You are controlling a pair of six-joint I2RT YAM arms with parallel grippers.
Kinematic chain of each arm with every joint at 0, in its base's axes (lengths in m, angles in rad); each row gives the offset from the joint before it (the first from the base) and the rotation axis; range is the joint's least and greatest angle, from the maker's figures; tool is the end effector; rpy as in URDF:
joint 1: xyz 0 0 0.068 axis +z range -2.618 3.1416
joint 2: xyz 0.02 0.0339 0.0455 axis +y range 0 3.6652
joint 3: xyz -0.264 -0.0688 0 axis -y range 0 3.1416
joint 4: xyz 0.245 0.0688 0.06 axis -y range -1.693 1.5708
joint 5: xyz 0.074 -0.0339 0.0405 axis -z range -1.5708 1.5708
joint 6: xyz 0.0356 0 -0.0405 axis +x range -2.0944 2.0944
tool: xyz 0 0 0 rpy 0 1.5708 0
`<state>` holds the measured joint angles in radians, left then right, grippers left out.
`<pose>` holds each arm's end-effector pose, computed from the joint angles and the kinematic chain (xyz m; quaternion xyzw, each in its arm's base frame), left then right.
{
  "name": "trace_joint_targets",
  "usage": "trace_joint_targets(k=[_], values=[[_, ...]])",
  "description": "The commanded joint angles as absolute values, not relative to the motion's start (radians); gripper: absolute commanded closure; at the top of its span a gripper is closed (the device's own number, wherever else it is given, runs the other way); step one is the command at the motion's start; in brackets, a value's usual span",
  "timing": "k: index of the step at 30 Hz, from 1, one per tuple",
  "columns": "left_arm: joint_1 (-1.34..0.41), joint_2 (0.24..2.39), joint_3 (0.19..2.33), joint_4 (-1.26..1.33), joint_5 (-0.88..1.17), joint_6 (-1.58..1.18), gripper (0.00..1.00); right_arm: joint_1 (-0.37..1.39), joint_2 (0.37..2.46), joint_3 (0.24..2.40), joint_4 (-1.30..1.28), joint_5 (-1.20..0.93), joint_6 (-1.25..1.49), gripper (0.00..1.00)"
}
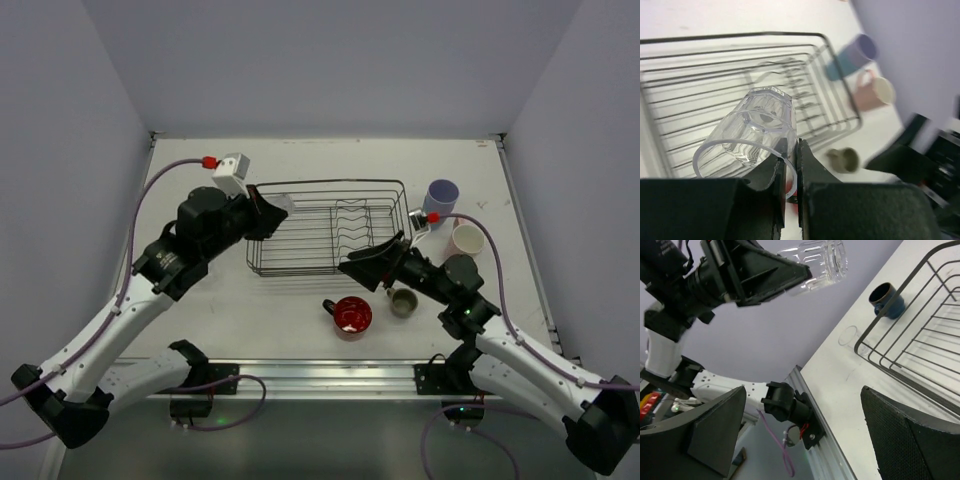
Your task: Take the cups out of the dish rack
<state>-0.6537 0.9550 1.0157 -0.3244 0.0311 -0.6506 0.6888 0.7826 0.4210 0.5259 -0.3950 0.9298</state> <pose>0.1694 -0.1311 0.3752 0.0107 0.7938 -0.3788 0.4757 0.1369 0.1305 0.2866 -0.0724 0.6475 0.6289 0.4242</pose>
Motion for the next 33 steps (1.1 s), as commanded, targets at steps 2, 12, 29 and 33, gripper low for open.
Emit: trace_joint_targets(k=[2, 12, 29, 33], values=[[-0.510, 1.009, 1.233, -0.773, -0.215, -0.480, 1.00, 0.687, 0.672, 0.434, 0.313, -0.275, 0.790, 0.01], [-0.402, 1.135, 1.416, -1.173, -0.350, -0.456, 1.00, 0.687, 0.606, 0.534, -0.113, -0.163, 0.572, 0.01], [-0.106, 1.252, 1.194, -1.022, -0.190, -0.368, 1.00, 0.687, 0.543, 0.472, -0.140, -0.095, 0.518, 0.01], [-0.101, 1.285, 1.173, -0.966, -0.129, -0.370, 1.00, 0.687, 0.552, 0.472, -0.133, -0.106, 0.519, 0.01]])
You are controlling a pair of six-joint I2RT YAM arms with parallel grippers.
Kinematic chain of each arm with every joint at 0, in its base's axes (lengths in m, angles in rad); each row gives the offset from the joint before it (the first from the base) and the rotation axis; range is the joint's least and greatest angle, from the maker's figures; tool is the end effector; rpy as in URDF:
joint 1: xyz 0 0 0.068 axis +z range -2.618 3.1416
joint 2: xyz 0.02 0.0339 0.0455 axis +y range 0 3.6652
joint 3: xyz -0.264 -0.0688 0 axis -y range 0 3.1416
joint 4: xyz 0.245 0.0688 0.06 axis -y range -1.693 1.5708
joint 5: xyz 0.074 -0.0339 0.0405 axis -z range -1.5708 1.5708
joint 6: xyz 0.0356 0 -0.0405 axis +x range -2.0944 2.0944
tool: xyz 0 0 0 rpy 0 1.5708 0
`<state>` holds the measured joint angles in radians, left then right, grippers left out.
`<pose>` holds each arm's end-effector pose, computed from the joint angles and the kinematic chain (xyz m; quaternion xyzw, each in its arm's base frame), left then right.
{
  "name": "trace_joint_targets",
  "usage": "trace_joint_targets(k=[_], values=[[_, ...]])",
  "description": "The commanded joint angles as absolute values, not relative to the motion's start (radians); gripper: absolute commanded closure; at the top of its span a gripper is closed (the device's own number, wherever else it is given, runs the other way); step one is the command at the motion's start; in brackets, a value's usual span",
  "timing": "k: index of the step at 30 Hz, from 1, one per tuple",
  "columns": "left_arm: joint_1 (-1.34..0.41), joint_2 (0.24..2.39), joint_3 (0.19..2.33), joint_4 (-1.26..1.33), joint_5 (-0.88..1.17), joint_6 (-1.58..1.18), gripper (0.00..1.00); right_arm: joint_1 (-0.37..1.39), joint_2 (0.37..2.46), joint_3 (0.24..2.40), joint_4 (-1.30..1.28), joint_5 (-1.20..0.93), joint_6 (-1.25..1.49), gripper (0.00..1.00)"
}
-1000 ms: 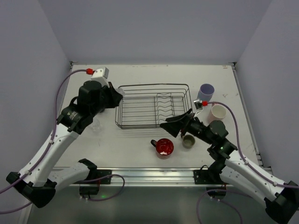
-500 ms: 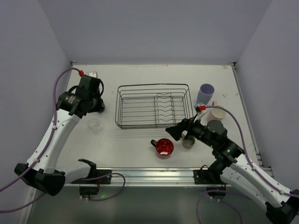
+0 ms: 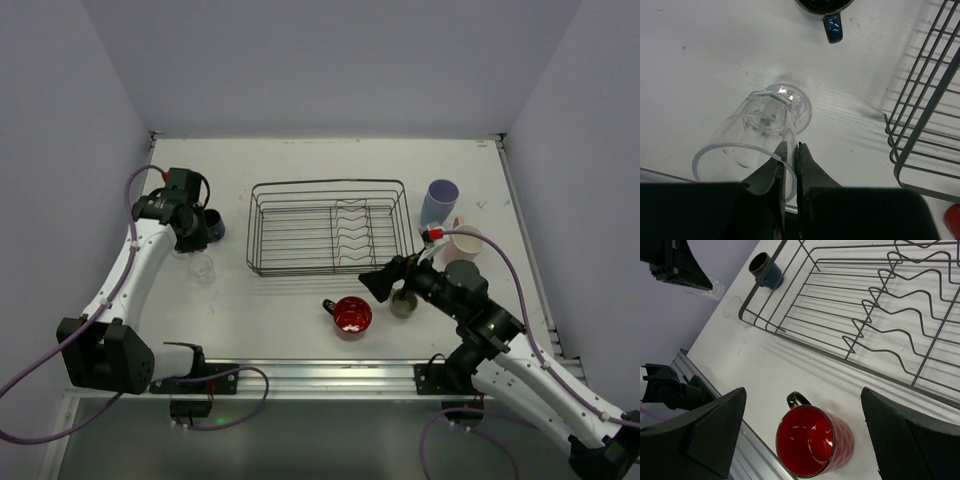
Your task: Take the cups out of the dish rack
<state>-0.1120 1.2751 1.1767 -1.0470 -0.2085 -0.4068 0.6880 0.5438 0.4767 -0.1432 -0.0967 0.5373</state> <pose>0.2370 -0.0192 0.3026 -0.1645 0.9584 0.0445 0.2290 0.1134 0.0976 0.2707 -0.0888 0.7720 0.3920 0.4924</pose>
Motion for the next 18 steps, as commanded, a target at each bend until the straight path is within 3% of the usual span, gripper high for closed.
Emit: trace_joint_targets(k=[1, 18], values=[[-0.100, 1.293, 1.173, -0.962, -0.121, -0.370, 1.00, 0.687, 0.552, 0.471, -0.133, -0.104, 0.518, 0.01], [-0.101, 1.319, 1.051, -0.930, -0.149, -0.345, 1.00, 0.687, 0.569, 0.469, -0.133, -0.084, 0.520, 0.01]])
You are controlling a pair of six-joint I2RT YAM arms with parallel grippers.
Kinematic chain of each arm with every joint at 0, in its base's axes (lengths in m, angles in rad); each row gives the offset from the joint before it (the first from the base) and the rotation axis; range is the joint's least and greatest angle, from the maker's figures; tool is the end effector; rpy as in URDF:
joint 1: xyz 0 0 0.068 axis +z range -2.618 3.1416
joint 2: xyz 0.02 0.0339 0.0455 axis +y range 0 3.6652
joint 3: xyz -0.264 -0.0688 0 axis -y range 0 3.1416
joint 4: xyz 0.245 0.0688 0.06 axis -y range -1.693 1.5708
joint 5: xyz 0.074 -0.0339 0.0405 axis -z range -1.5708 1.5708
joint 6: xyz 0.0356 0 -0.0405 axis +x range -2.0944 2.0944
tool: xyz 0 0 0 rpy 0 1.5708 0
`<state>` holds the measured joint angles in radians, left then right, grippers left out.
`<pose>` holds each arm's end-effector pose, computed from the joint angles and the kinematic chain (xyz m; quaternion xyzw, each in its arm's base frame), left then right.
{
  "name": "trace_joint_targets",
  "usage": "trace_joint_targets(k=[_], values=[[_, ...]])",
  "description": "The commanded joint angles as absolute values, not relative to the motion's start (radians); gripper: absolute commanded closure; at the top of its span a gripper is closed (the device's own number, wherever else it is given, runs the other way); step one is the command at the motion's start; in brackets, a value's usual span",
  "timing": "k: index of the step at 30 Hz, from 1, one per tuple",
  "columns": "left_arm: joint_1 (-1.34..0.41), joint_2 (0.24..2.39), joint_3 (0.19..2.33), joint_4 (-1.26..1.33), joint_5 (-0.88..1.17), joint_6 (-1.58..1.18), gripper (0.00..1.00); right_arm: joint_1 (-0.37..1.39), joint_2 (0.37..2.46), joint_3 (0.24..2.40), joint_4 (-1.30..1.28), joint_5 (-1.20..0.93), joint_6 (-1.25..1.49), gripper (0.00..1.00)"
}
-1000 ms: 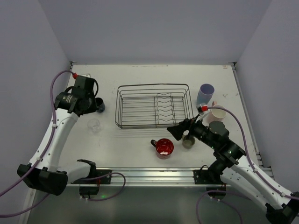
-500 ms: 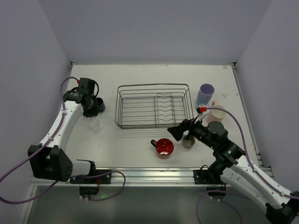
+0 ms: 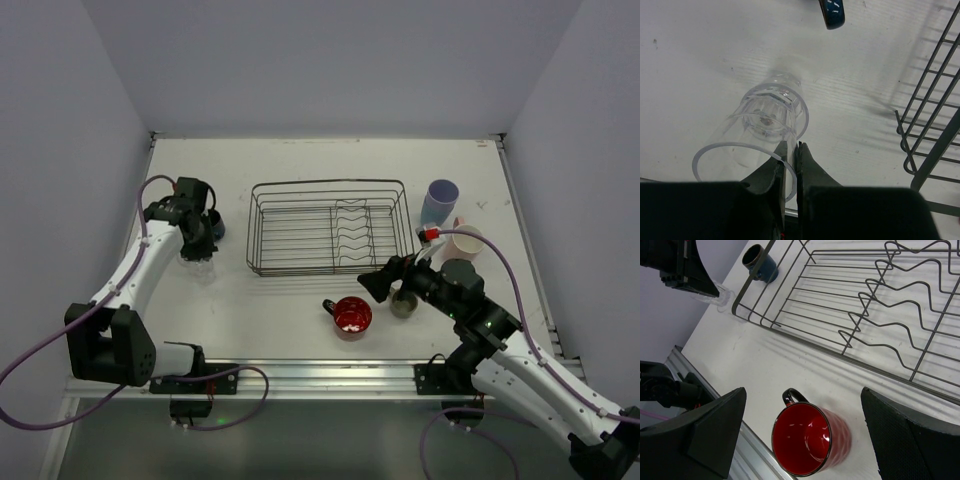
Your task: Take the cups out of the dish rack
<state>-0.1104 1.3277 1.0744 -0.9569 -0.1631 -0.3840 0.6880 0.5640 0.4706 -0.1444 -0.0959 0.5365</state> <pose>0.2463 -0.0215 0.2643 -0.1482 0.9694 0.0340 0.1929 0.1159 0.0996 0.2657 -0.0890 0.7806 0.3857 0.4837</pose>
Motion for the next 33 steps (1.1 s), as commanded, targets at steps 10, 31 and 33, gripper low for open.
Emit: trace_joint_targets(k=[10, 31, 33], values=[[-0.100, 1.342, 1.011, -0.897, -0.127, -0.339, 1.00, 0.687, 0.577, 0.471, -0.130, -0.084, 0.518, 0.01], [-0.101, 1.264, 1.094, -0.905, -0.146, -0.344, 0.56, 0.687, 0.574, 0.474, -0.120, -0.055, 0.534, 0.01], [-0.101, 1.232, 1.158, -0.904, -0.118, -0.347, 0.47, 0.687, 0.563, 0.480, -0.114, -0.058, 0.538, 0.01]])
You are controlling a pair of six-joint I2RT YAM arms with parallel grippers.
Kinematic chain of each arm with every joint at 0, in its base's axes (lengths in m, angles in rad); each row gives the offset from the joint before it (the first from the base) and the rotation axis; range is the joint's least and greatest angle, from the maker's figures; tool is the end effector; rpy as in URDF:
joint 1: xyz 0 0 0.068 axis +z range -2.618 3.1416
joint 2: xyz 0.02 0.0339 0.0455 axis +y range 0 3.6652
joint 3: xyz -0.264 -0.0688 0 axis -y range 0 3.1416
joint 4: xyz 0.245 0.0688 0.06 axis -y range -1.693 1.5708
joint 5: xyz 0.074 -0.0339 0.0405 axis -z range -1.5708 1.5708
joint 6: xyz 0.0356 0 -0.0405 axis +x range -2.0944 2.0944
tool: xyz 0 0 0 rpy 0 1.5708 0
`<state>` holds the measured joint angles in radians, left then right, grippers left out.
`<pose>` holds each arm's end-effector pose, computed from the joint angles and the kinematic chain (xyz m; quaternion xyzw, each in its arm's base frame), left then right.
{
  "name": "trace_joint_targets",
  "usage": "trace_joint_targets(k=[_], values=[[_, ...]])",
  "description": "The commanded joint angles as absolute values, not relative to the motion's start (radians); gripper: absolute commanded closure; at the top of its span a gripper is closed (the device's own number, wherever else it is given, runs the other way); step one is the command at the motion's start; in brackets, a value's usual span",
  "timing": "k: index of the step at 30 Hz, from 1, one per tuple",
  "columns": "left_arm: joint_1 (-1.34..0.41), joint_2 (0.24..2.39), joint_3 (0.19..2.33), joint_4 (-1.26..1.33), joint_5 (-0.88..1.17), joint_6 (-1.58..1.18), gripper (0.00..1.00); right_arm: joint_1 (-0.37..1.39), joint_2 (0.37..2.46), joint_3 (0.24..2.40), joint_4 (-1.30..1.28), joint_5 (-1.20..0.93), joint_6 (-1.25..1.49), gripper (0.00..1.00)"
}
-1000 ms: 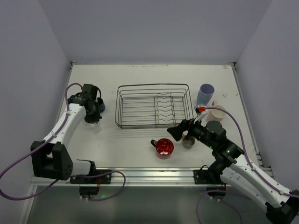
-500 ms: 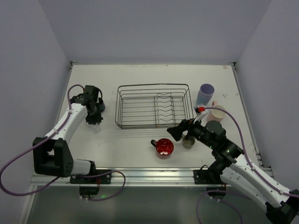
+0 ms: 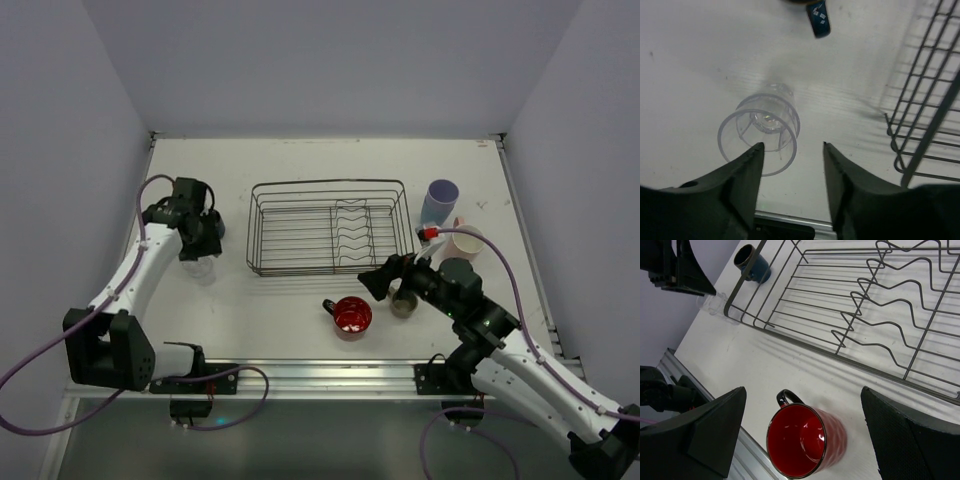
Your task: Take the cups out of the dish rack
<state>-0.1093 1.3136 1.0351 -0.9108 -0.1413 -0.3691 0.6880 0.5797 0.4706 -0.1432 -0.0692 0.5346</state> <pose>0.2447 -0.0218 0.2578 -0.1401 0.9694 0.0225 0.2002 0.1184 0.1005 0.2637 -0.0817 0.7860 0.3737 0.4856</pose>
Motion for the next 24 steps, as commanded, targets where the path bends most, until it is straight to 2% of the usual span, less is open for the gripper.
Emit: trace_joint_targets(k=[1, 3, 7, 9, 11, 12, 15, 19, 24], values=[[-0.101, 1.192, 1.179, -0.885, -0.071, -0.344, 0.38, 0.687, 0.546, 0.486, -0.117, -0.058, 0.540, 0.01], [-0.101, 1.146, 1.231, -0.850, -0.011, -0.324, 0.27, 0.689, 0.525, 0.521, -0.144, -0.049, 0.537, 0.01], [-0.103, 1.002, 1.292, -0.770, 0.128, -0.319, 0.18, 0.687, 0.441, 0.603, -0.225, 0.012, 0.528, 0.01], [-0.103, 0.948, 1.304, -0.735, 0.173, -0.318, 0.10, 0.687, 0.408, 0.656, -0.271, 0.040, 0.526, 0.01], [-0.103, 0.870, 1.308, -0.683, 0.236, -0.308, 0.09, 0.687, 0.361, 0.692, -0.290, 0.095, 0.537, 0.01], [-0.103, 0.849, 1.315, -0.667, 0.257, -0.304, 0.00, 0.687, 0.347, 0.724, -0.293, 0.115, 0.537, 0.01], [-0.103, 0.786, 1.347, -0.635, 0.314, -0.296, 0.00, 0.687, 0.315, 0.813, -0.301, 0.190, 0.514, 0.01], [-0.101, 0.721, 1.393, -0.609, 0.293, -0.287, 0.00, 0.687, 0.316, 0.925, -0.316, 0.227, 0.485, 0.01], [-0.103, 0.701, 1.421, -0.601, 0.302, -0.284, 0.00, 0.687, 0.331, 0.979, -0.334, 0.252, 0.485, 0.01]])
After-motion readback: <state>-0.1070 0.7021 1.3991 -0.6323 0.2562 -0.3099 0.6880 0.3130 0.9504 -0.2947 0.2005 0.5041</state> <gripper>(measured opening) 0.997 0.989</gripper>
